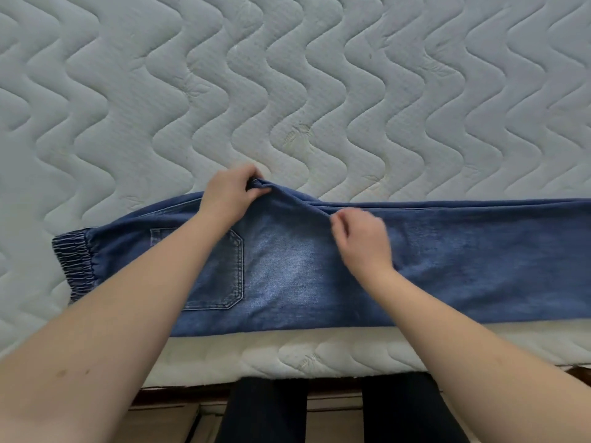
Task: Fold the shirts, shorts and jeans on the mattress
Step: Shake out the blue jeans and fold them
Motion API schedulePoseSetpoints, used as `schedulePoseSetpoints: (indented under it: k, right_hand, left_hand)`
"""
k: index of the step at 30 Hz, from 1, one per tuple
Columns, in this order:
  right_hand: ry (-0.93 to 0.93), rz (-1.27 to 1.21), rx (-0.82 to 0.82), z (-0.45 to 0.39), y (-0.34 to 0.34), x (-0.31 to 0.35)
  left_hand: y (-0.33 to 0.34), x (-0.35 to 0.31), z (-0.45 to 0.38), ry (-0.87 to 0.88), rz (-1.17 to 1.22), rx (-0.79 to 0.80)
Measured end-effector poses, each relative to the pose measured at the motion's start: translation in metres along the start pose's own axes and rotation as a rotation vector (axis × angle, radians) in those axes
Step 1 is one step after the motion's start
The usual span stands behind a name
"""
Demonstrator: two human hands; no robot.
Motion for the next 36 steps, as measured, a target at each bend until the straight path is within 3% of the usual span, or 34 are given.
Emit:
schedulePoseSetpoints:
  k: [2, 4, 6, 8, 14, 21, 25, 29, 32, 36]
  right_hand:
    - [-0.098, 0.032, 0.181, 0.017, 0.026, 0.025]
    - [0.026, -0.073, 0.280, 0.023, 0.044, 0.026]
    - [0.297, -0.224, 0.260, 0.019, 0.052, 0.008]
    - [0.453, -0.297, 0.231, 0.012, 0.056, -0.011]
    - [0.510, -0.424, 0.289, 0.000, 0.061, -0.031]
    - [0.331, -0.246, 0.280, 0.013, 0.058, -0.017]
    - [0.052, 0.016, 0.111, 0.016, 0.041, 0.016]
    - [-0.184, 0.018, -0.099, 0.015, 0.041, 0.063]
    - [-0.269, 0.105, 0.036, 0.006, 0.077, 0.084]
    - [-0.396, 0.335, 0.216, 0.007, 0.116, 0.074]
  left_hand:
    - [-0.001, -0.004, 0.008, 0.018, -0.048, -0.039]
    - [-0.005, -0.011, 0.016, 0.067, -0.061, -0.055]
    - [-0.011, -0.021, 0.023, 0.189, -0.060, -0.110]
    - [-0.019, -0.029, 0.035, 0.292, -0.072, -0.209]
    - [-0.010, -0.035, 0.079, 0.383, -0.066, -0.273]
    - [0.023, -0.019, 0.108, 0.393, -0.232, -0.217]
    - [0.033, -0.012, 0.112, 0.339, -0.211, -0.185]
    - [0.026, -0.008, 0.117, 0.334, -0.108, -0.233]
    - [0.019, 0.004, 0.116, 0.260, -0.044, -0.233]
    - [0.004, 0.031, 0.097, 0.022, 0.133, -0.290]
Point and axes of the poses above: each hand's wrist, its own z-axis away from the middle knuckle, its own y-axis out of the palm, x = y × z, the point moved 8 cm from there along -z, towards the middle knuckle, and after that the axes turned 4 degrees about -x, right-handed, at the moved point
